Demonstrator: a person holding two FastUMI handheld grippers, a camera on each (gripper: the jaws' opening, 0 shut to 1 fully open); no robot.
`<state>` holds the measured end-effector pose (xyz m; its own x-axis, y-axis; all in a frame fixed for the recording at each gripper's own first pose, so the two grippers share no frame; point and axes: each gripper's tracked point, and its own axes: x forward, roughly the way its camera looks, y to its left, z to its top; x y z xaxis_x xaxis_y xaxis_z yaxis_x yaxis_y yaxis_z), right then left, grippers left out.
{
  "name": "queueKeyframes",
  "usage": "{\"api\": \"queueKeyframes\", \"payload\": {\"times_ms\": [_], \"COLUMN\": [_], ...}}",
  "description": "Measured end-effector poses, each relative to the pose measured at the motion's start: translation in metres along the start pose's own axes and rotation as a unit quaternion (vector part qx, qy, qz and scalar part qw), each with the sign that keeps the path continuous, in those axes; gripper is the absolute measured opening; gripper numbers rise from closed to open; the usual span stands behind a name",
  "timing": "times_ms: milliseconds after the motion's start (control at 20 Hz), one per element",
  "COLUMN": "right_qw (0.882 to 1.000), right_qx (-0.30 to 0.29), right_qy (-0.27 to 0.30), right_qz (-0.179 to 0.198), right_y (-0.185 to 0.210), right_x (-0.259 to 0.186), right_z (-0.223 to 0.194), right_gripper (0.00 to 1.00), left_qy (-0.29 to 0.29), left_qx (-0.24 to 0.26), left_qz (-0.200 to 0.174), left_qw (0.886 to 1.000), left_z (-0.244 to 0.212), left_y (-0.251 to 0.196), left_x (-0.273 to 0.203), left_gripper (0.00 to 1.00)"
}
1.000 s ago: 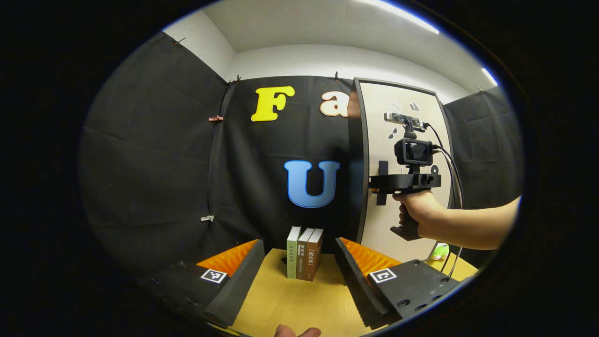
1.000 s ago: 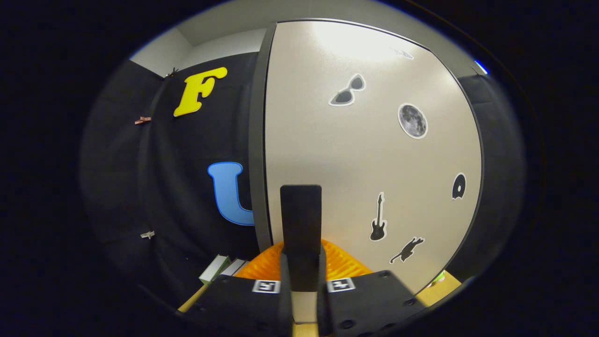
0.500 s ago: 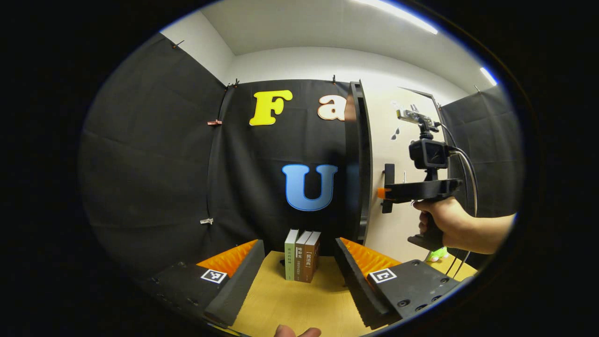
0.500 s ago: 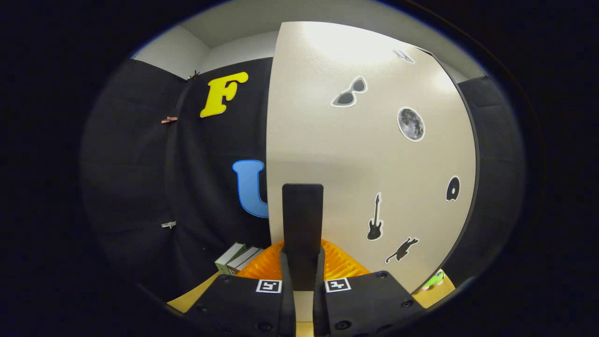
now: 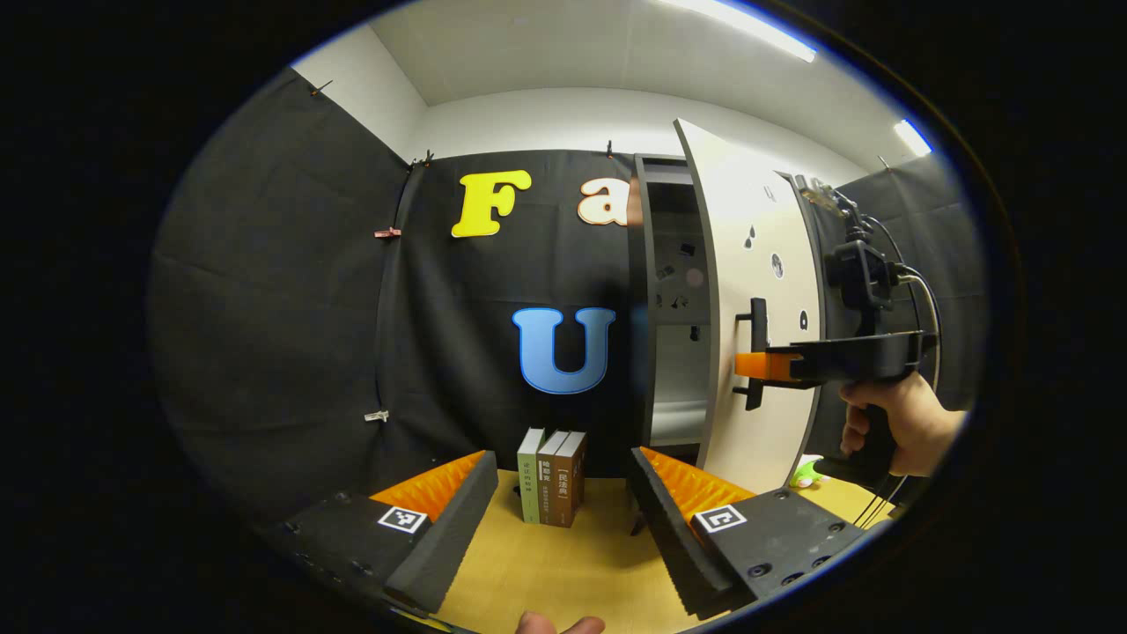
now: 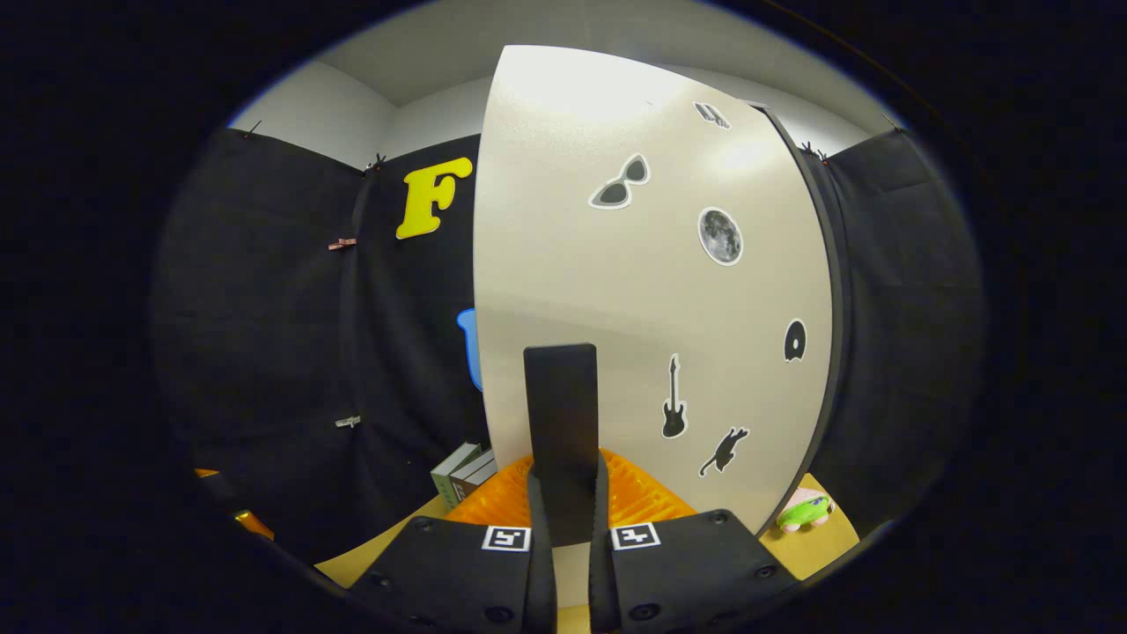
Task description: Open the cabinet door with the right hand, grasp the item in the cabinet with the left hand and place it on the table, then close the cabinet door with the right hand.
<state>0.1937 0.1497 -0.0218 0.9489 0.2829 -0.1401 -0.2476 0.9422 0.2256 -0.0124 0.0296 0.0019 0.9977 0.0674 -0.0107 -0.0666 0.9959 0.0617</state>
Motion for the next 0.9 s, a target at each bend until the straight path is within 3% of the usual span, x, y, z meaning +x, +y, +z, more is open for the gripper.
{"api": "queueKeyframes", "payload": {"times_ms": [450, 900], "right_qw": [1.000, 1.000], "right_qx": [-0.005, 0.000], "right_qy": [0.006, -0.010], "right_qz": [0.018, -0.020], "right_y": [-0.021, -0.057], "right_x": [-0.040, -0.066], "right_z": [0.003, 0.008], "right_gripper": [0.18, 0.17], "left_qy": [0.003, -0.001], "left_qx": [-0.013, -0.012], "left_qz": [-0.024, -0.049], "left_qw": [1.000, 0.999], "left_z": [-0.004, 0.000], "left_y": [-0.027, -0.048], "left_x": [-0.005, 0.003], "left_gripper": [0.94, 0.95]}}
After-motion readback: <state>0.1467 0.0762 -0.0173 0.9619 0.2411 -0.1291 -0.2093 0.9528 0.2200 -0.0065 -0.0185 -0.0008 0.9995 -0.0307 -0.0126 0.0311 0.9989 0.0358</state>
